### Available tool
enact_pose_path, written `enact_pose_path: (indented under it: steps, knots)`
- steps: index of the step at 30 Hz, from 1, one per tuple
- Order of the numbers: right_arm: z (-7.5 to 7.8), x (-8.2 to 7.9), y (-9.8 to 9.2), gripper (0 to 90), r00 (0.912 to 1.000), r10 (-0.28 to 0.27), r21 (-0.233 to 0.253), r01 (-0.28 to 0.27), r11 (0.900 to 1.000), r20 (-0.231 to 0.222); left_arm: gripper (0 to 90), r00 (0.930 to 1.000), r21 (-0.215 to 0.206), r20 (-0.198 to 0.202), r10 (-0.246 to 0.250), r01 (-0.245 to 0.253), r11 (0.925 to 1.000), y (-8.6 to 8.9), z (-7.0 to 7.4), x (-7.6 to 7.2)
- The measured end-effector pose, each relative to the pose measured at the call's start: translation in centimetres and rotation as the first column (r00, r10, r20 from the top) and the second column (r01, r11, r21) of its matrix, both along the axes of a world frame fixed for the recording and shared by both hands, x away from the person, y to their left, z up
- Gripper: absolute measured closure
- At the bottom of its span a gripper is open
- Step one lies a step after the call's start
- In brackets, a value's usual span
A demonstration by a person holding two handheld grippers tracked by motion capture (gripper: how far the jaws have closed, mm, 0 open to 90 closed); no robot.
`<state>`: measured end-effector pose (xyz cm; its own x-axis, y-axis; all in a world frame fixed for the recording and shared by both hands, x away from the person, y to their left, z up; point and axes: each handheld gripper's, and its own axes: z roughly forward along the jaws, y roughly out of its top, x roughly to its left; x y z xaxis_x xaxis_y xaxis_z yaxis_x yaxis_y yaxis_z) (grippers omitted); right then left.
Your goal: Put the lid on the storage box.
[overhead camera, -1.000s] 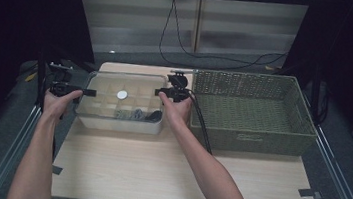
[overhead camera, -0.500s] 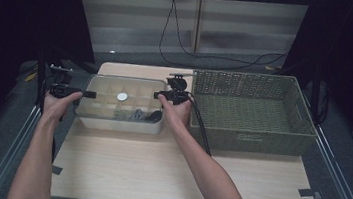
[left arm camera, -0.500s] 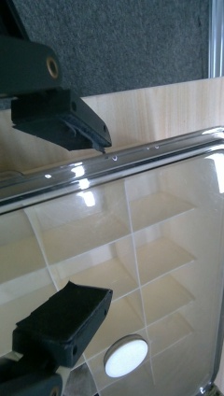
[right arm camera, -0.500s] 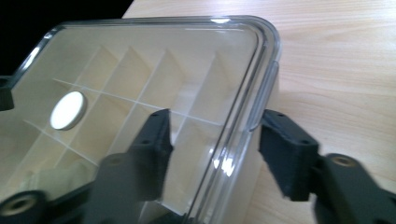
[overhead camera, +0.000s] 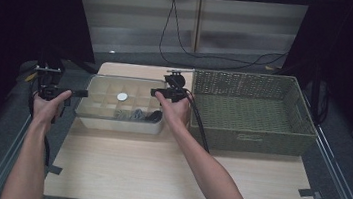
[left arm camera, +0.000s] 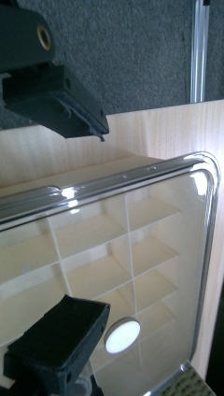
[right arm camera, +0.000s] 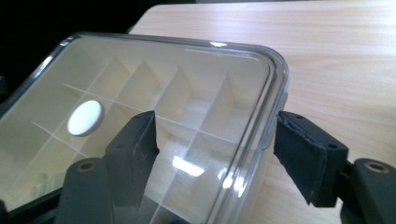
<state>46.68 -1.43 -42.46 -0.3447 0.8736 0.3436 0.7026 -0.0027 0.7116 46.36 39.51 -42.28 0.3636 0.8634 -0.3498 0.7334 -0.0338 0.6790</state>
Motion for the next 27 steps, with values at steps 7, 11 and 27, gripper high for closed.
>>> enact_pose_path:
  steps: [7, 11, 27]
  knots:
    - [1.1, -0.6, 0.0, 33.2, 0.9979, 0.035, -0.032, -0.034, 0.999, 0.054, 9.6, 0.9995, 0.014, 0.031, 0.003, -0.004, 0.9999, 0.6, 0.9, -1.1]
    - [1.7, -1.0, 0.1, 35.3, 0.995, 0.061, -0.015, -0.06, 0.998, 0.079, 9.6, 0.9992, 0.022, 0.04, 0.004, -0.005, 0.9998, 0.8, 1.2, -1.7]
    - [3.5, -2.0, -2.4, 34.4, 0.9835, 0.126, 0.009, -0.129, 0.992, 0.13, 13.4, 0.9962, 0.056, 0.087, 0.002, -0.007, 0.9984, 1.8, 2.5, -4.6]
